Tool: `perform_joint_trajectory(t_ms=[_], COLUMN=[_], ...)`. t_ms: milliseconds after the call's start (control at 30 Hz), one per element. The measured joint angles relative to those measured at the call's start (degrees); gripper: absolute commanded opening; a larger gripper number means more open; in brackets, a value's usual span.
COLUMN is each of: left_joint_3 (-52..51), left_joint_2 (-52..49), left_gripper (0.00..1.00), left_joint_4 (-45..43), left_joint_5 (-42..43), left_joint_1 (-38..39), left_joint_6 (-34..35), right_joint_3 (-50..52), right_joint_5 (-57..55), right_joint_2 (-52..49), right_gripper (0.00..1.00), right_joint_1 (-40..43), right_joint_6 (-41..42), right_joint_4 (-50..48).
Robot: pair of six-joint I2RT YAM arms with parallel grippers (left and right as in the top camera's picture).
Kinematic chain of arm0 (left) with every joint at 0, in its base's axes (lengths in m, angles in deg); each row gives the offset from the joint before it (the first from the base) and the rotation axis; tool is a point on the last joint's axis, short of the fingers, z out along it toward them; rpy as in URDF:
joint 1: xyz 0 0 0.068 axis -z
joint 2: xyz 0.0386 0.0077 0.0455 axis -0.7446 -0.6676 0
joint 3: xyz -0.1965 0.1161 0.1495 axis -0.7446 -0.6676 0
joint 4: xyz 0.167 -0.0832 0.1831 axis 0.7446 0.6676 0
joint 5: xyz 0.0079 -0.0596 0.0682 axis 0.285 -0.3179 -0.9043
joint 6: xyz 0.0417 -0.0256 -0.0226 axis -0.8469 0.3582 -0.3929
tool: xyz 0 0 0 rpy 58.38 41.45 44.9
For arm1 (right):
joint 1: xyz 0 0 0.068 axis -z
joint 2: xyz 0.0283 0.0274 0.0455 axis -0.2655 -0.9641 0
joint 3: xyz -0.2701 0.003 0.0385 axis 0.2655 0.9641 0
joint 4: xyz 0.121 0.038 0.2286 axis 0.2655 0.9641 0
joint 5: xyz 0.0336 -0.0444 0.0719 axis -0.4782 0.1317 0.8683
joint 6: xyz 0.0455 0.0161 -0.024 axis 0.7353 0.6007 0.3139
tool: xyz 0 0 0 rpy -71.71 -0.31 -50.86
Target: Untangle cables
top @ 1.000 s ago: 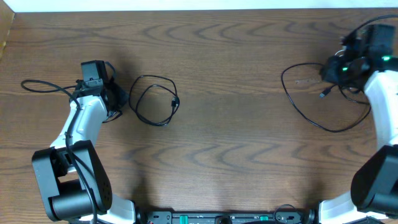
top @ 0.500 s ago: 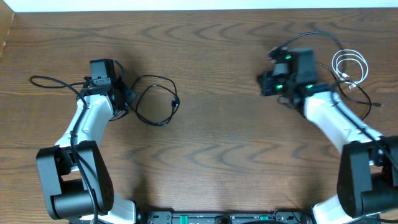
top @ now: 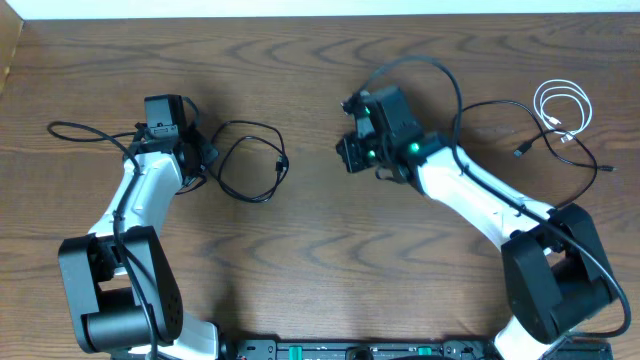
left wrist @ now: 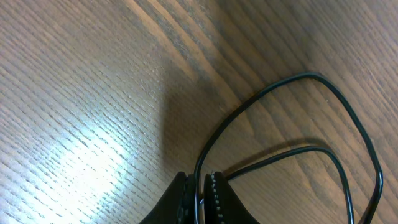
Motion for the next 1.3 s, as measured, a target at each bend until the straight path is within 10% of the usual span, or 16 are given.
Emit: perform_joint_trajectory(t_ms=[367,533,700,1300], left_joint_3=[0.0,0.0,0.0,0.0], left_joint_2=[0.0,0.0,0.0,0.0], left_gripper=[0.12,0.13,0.16,0.22], left_joint_4=[0.0,0.0,-0.04,-0.46], left_joint_5=[0.02,0.02,0.0,0.02], left_joint_1=[0.0,-0.02,-0.02,-0.02], left_joint_6=[0.0,0.02,0.04,0.17], right_joint_3=[-18.29,-18.29,-18.27,-18.78], right_joint_5=[-0.42,-0.5,-0.24,-1.68], right_joint_2=[-4.11,-9.25,-14.32,-24.33], right_gripper=[0.16,0.32,0.78,0.69], right_joint_1=[-2.19,-5.75,-11.19,-16.22], right_joint_6=[-2.05,-2.27,-2.49,-3.08], right_joint_4=[14.45,10.03,1.86,-3.37])
